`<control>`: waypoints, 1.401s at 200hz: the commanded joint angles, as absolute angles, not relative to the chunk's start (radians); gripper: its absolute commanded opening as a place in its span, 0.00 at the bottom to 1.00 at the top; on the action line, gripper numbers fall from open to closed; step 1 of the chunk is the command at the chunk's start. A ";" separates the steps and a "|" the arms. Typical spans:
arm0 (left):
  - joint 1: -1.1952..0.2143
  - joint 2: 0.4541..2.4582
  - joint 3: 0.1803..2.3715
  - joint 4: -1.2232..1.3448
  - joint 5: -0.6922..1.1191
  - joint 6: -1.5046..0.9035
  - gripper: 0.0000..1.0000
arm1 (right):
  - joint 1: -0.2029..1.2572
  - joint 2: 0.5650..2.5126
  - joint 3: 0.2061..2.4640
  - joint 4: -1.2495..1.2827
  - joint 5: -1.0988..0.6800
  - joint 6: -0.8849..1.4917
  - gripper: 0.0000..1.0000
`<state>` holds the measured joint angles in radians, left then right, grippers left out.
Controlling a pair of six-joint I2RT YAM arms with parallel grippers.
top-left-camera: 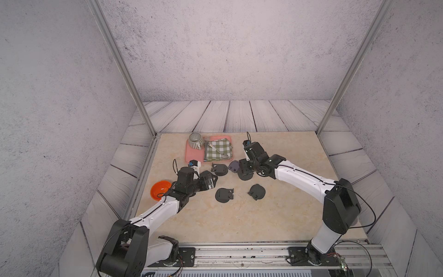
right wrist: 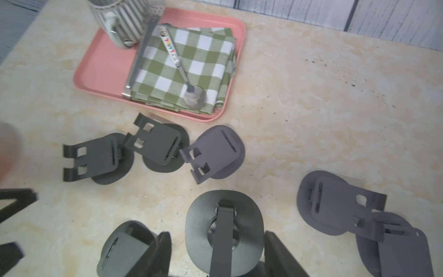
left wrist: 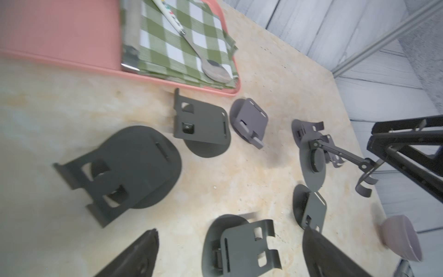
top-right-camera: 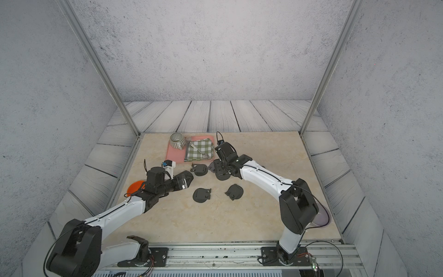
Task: Open the phone stand
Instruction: Place the phone stand at the center of the board.
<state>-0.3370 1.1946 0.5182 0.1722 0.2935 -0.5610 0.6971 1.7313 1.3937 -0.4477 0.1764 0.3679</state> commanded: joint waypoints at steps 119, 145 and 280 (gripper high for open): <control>-0.347 1.120 0.509 0.038 0.086 -0.456 0.98 | 0.601 2.011 1.611 -0.601 0.191 0.532 0.48; -0.347 1.117 0.503 0.039 0.091 -0.452 0.98 | 0.600 2.026 1.608 -0.595 0.187 0.534 0.49; -0.347 1.126 0.480 0.059 0.104 -0.443 0.98 | 0.588 1.938 1.593 -0.624 0.199 0.518 0.99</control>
<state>-0.3408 1.1164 0.4995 0.0490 0.0990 -0.4595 0.5980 2.0113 1.5951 -0.5964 0.1829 0.5240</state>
